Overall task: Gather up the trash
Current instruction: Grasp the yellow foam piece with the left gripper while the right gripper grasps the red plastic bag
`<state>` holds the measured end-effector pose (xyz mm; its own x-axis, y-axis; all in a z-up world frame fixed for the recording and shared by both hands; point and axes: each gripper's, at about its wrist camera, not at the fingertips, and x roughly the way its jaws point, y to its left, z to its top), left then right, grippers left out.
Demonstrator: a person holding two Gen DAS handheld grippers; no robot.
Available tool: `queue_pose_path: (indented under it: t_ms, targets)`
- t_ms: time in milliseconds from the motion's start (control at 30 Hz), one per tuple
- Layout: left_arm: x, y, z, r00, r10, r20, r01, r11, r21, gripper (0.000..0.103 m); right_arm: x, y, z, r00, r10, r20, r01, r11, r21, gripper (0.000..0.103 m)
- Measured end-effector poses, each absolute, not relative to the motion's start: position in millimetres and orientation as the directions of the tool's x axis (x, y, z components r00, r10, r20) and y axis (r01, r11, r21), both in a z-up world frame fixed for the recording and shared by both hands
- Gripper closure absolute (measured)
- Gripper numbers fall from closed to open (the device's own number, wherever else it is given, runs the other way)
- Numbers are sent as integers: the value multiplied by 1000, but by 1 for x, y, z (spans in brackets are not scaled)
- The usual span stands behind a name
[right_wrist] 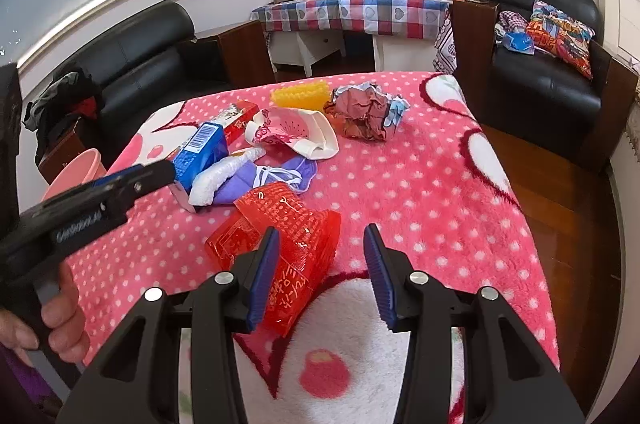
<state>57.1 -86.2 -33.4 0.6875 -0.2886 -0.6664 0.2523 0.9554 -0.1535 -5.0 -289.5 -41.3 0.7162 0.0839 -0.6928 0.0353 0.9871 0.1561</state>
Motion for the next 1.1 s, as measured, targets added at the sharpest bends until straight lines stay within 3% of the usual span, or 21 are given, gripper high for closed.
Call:
queue_pose_path:
  t_ms: [467, 733, 833, 933, 1100]
  targets:
    - [36, -102, -31, 673, -343, -655, 339, 930, -139, 60, 8, -291, -61, 643, 255, -722, -9, 946, 325, 59]
    - [41, -110, -16, 687, -357, -633, 363, 923, -127, 60, 16, -283, -64, 617, 232, -752, 2, 955, 296, 59]
    - [52, -118, -9, 680, -374, -631, 383, 915, -129, 60, 16, -284, -64, 617, 231, -753, 3, 955, 295, 76]
    - [63, -128, -4, 682, -381, -625, 409, 906, -106, 60, 13, -283, -61, 630, 233, -741, -12, 957, 291, 85]
    - [86, -152, -2, 661, -389, -641, 466, 883, -56, 60, 1, -298, -47, 696, 161, -700, 18, 970, 241, 88]
